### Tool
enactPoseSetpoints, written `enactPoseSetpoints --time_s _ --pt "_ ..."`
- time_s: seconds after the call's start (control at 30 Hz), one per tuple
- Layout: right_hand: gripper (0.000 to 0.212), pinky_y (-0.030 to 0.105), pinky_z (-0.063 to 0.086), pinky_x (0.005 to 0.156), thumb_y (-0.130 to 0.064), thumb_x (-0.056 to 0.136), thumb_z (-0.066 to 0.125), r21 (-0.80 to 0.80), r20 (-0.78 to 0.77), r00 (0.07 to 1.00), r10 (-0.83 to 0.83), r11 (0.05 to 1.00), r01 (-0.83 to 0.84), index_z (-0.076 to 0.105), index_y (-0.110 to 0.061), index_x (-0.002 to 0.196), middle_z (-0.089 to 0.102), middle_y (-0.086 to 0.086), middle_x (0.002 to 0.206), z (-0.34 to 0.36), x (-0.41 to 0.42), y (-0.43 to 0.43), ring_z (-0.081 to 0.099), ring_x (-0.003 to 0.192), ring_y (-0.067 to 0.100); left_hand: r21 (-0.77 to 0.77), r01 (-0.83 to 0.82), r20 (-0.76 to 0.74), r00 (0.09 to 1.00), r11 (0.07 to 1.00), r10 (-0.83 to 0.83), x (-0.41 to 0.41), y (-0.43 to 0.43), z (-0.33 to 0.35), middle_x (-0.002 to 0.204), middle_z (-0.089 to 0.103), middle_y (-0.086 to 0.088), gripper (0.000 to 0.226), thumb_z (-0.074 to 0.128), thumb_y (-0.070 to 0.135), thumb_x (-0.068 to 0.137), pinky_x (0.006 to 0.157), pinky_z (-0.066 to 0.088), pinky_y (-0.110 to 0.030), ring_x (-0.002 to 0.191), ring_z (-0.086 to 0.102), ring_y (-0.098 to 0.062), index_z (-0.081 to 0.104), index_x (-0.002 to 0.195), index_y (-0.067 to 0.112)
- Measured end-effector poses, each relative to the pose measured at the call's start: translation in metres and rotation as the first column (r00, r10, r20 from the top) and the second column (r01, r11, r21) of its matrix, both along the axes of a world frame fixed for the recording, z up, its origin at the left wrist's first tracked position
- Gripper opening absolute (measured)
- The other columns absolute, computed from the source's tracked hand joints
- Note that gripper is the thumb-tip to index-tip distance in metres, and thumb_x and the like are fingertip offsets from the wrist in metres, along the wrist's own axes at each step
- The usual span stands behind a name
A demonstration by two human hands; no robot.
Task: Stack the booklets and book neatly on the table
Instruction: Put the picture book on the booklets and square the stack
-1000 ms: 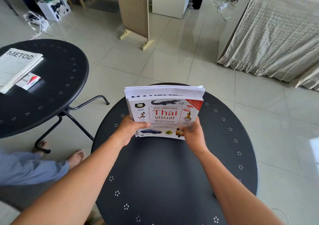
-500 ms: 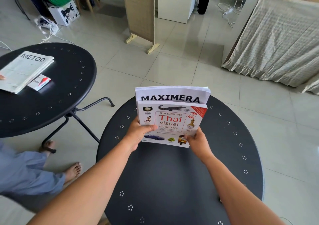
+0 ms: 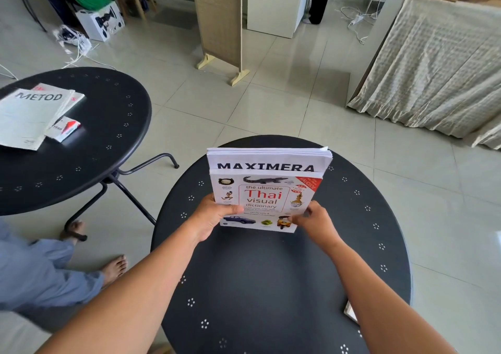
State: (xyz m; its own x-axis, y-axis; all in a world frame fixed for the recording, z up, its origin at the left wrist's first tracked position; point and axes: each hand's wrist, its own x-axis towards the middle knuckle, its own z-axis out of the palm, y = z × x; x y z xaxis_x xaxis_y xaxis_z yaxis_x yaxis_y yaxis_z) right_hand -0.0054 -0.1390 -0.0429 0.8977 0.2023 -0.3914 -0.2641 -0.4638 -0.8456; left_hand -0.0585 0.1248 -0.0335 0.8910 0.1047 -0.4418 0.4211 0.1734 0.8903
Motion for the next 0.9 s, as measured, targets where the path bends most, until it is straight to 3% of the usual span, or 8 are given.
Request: enactPoseSetpoints --time_s 0.13,0.27,0.43,0.67,0.8,0.9 --pt "0.04 0.034 0.054 0.094 -0.001 0.079 0.074 -0.012 -0.103 0.986 0.134 0.991 -0.136 0.067 -0.026 0.11 0.072 -0.012 0.107 0.005 0.004 0.0 0.067 0.104 0.011 0.013 0.02 -0.013 1.0 1.0 -0.02 -0.001 0.001 0.0 0.107 0.077 -0.003 0.04 0.08 -0.003 0.069 0.092 0.051 -0.033 0.103 0.071 -0.019 0.075 0.101 0.021" --pt "0.039 0.038 0.053 0.097 -0.006 0.078 0.078 -0.096 -0.097 0.985 0.145 0.983 -0.154 0.071 -0.022 0.113 0.073 -0.002 0.114 0.002 0.001 0.002 0.066 0.107 0.02 0.092 0.038 -0.054 0.998 0.995 -0.033 -0.005 0.0 -0.002 0.108 0.077 -0.002 0.04 0.079 -0.003 0.071 0.095 0.049 -0.033 0.104 0.069 -0.016 0.075 0.101 0.022" --pt "0.037 0.037 0.053 0.095 -0.005 0.078 0.077 -0.092 -0.073 0.994 0.076 0.992 -0.082 0.073 -0.018 0.113 0.074 0.001 0.114 0.0 -0.003 0.003 0.067 0.107 0.023 0.185 0.001 -0.059 0.998 0.983 0.01 -0.007 -0.003 -0.004 0.101 0.074 0.005 0.039 0.078 -0.004 0.073 0.079 0.052 -0.021 0.094 0.068 -0.006 0.072 0.102 0.021" --pt "0.034 0.027 0.05 0.084 -0.005 0.078 0.079 -0.048 -0.039 0.997 0.063 0.997 -0.065 0.072 -0.029 0.1 0.07 -0.013 0.096 0.002 -0.004 0.01 0.065 0.095 0.014 0.226 -0.022 -0.042 0.999 0.974 0.032 -0.01 0.0 -0.006 0.095 0.074 0.012 0.037 0.077 -0.003 0.075 0.068 0.05 -0.009 0.086 0.068 0.003 0.072 0.1 0.024" --pt "0.038 0.033 0.053 0.09 -0.001 0.078 0.077 -0.032 -0.036 0.995 0.088 0.995 -0.089 0.071 -0.02 0.11 0.072 -0.004 0.106 0.003 -0.003 0.011 0.067 0.104 0.02 0.255 0.049 -0.071 0.997 0.966 -0.032 -0.01 0.005 -0.006 0.095 0.073 0.013 0.042 0.077 -0.004 0.074 0.072 0.05 -0.012 0.092 0.068 -0.001 0.071 0.107 0.02" --pt "0.043 0.042 0.052 0.099 0.001 0.077 0.077 -0.027 -0.038 0.993 0.109 0.994 -0.11 0.069 -0.014 0.117 0.073 0.003 0.116 0.006 0.001 0.009 0.066 0.11 0.023 0.275 0.07 -0.091 0.995 0.959 -0.046 -0.009 0.006 -0.009 0.099 0.073 0.011 0.045 0.075 -0.004 0.074 0.084 0.05 -0.02 0.096 0.067 -0.007 0.069 0.113 0.017"
